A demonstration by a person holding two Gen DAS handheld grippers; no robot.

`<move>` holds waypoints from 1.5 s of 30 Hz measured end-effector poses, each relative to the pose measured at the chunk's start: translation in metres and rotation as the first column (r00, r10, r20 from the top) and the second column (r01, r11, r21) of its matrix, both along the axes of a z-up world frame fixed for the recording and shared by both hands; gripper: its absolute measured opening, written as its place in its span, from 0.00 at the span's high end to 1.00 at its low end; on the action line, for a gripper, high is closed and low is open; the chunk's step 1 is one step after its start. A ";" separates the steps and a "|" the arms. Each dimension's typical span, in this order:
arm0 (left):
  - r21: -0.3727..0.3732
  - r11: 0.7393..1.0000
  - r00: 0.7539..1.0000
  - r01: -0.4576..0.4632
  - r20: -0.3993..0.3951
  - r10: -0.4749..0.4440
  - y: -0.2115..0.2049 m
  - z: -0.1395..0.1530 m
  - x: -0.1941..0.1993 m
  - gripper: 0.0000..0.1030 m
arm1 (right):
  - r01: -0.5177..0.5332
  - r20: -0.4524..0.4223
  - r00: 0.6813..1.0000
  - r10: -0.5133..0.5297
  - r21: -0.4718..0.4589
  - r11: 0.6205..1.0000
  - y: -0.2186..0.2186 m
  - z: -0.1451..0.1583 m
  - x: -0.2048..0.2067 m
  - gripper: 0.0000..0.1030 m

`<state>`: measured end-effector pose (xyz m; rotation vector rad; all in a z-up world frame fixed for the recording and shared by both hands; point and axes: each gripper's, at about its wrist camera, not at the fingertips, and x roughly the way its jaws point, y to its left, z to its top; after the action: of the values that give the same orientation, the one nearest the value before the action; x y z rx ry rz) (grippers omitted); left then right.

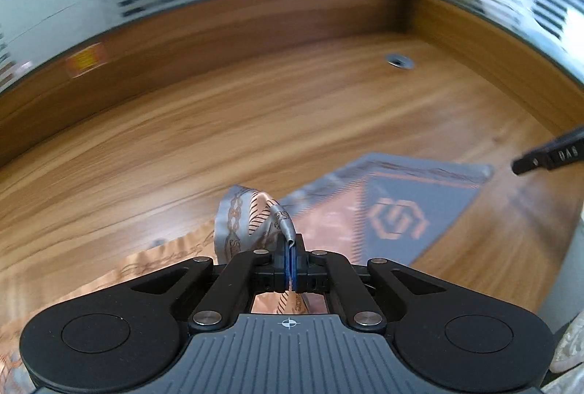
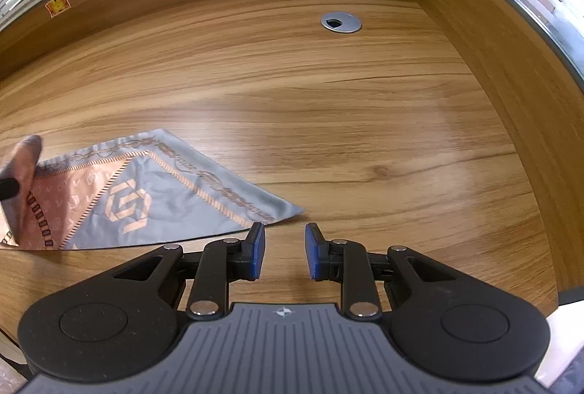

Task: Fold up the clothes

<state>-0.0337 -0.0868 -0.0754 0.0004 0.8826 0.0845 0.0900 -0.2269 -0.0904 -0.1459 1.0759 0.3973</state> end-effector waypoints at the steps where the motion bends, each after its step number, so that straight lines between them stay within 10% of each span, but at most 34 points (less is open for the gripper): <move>1: -0.001 1.000 1.000 0.014 -0.006 -0.014 -0.006 -0.003 0.005 0.97 | -0.003 0.003 1.000 0.003 0.000 1.000 -0.002 0.000 0.000 0.74; 6: -0.021 0.997 0.997 0.069 -0.042 -0.070 -0.027 -0.016 0.027 0.90 | -0.030 0.012 0.999 0.030 0.003 1.000 -0.003 0.003 -0.002 0.72; 11: -0.058 0.996 0.997 0.068 -0.023 -0.069 -0.031 -0.011 0.022 0.49 | -0.080 0.018 0.997 0.080 0.015 0.997 0.008 0.005 -0.005 0.71; 26: -0.032 0.996 0.993 -0.085 -0.085 0.082 0.029 -0.005 -0.044 0.49 | -0.389 0.045 0.921 0.387 0.035 0.921 0.122 0.004 -0.044 0.71; 45: 0.048 0.973 0.957 -0.227 -0.175 0.232 0.139 -0.004 -0.121 0.49 | -0.525 0.063 0.847 0.528 -0.062 0.849 0.253 -0.034 -0.082 0.62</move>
<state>-0.1543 0.0522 -0.0796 -0.0705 1.0599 0.3185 0.0083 0.0262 -0.1245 -0.4998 0.9558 0.8595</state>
